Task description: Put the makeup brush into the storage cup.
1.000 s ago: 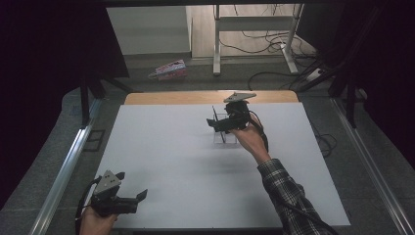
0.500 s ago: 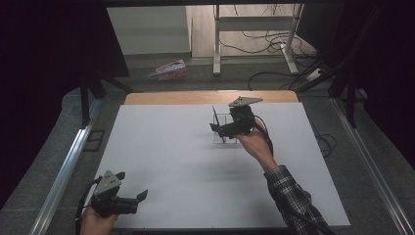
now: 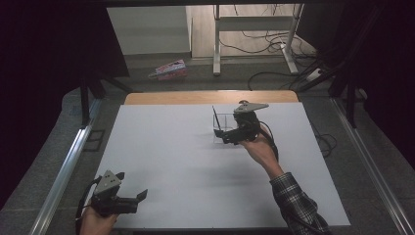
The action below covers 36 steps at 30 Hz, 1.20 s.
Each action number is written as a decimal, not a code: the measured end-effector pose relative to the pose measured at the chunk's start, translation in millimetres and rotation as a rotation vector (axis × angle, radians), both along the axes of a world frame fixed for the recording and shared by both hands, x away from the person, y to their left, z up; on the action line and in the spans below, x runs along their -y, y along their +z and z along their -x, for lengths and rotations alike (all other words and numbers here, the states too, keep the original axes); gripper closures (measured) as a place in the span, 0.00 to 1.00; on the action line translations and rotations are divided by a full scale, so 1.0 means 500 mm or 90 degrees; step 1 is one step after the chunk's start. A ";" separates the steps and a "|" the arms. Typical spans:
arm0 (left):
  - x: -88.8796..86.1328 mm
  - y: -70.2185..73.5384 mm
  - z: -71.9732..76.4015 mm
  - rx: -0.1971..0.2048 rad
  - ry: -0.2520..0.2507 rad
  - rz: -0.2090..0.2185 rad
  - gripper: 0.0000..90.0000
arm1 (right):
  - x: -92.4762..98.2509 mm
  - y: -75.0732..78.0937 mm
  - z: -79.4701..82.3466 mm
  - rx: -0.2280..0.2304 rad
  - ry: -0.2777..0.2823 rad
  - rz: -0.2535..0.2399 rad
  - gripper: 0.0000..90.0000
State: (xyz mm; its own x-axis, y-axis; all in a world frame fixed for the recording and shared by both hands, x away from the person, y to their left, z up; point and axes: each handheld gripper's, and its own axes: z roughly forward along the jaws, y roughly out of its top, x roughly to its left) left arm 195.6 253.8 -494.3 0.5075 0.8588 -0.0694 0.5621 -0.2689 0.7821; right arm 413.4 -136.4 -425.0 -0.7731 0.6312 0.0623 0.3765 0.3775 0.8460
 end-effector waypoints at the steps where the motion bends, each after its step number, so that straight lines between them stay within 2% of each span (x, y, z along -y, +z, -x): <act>1: -0.001 0.000 0.000 -0.001 0.001 0.000 0.00 | 0.002 0.000 0.002 -0.002 0.000 -0.001 0.00; 8: 0.000 0.001 0.000 -0.006 -0.001 0.008 0.00 | 0.015 -0.003 0.018 -0.002 0.016 0.011 0.00; 14: 0.001 0.002 0.001 -0.005 -0.002 0.007 0.00 | 0.029 -0.004 0.034 -0.003 0.015 0.015 0.00; 21: 0.003 0.002 0.001 -0.003 -0.003 0.005 0.00 | 0.035 -0.008 0.052 -0.006 0.020 0.022 0.00; 27: 0.002 0.002 0.002 0.000 -0.001 0.004 0.00 | 0.039 -0.008 0.070 -0.008 0.026 0.015 0.00; 36: 0.004 0.002 0.002 0.001 0.000 -0.006 0.00 | 0.059 -0.012 0.100 -0.014 0.030 0.019 0.00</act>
